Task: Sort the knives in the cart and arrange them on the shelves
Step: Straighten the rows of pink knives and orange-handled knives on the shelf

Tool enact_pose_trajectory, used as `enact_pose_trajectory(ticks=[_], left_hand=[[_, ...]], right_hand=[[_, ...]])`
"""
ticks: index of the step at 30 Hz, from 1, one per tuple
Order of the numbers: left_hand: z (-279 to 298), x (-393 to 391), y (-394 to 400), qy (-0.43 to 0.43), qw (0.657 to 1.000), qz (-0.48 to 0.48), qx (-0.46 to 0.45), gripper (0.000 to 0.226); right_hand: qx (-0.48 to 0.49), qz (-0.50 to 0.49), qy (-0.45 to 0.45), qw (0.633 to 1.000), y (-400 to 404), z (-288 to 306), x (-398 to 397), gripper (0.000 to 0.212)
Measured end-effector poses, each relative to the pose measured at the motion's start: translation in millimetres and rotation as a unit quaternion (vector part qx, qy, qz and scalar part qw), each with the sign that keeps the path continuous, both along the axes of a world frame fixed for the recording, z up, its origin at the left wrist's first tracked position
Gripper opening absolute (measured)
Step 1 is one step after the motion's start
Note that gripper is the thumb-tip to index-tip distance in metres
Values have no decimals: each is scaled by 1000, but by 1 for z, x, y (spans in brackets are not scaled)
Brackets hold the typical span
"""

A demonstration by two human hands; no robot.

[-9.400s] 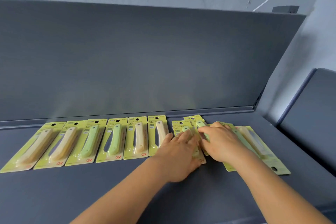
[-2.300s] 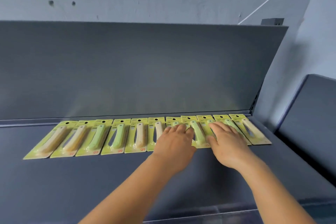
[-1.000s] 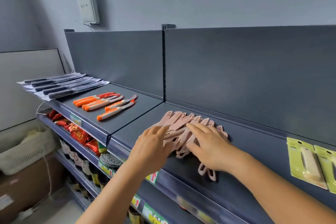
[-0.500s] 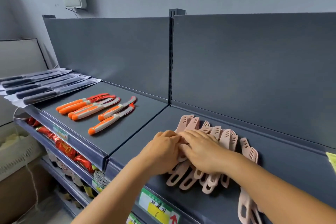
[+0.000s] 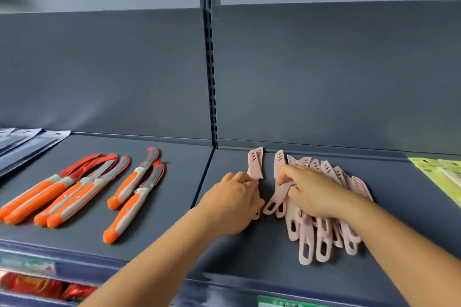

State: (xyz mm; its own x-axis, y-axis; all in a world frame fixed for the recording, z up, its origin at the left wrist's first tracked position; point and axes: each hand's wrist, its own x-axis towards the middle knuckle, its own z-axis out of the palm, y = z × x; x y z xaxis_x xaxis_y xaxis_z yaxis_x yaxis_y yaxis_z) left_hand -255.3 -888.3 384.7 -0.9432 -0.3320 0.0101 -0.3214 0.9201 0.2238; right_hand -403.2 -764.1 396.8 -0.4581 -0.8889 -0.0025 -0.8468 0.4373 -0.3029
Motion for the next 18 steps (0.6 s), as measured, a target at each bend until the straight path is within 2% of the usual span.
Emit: enact_pose_trajectory(ticks=[7,9,12,14,18], left_hand=[[2,-1,-12,4,1000,-9,-3,27],[-1,-4,-14,10,1000,-15,2,29],[-6,-6,-23,32,999,-12,20,29],[-9,-5,-31,20,999,-38,-5,30],[-15,2,-39,5,998,-68,-15,43]], right_hand=[[28,-110,3,994,5,8,9,43],[-5,-103,17,995,-3,8,19,38],[-62,-40,-3,997,-20,0,45,34],[-48,-11,-1,999,-29,-7,58,30],[4,-31,-7,999,-36,-18,67,34]])
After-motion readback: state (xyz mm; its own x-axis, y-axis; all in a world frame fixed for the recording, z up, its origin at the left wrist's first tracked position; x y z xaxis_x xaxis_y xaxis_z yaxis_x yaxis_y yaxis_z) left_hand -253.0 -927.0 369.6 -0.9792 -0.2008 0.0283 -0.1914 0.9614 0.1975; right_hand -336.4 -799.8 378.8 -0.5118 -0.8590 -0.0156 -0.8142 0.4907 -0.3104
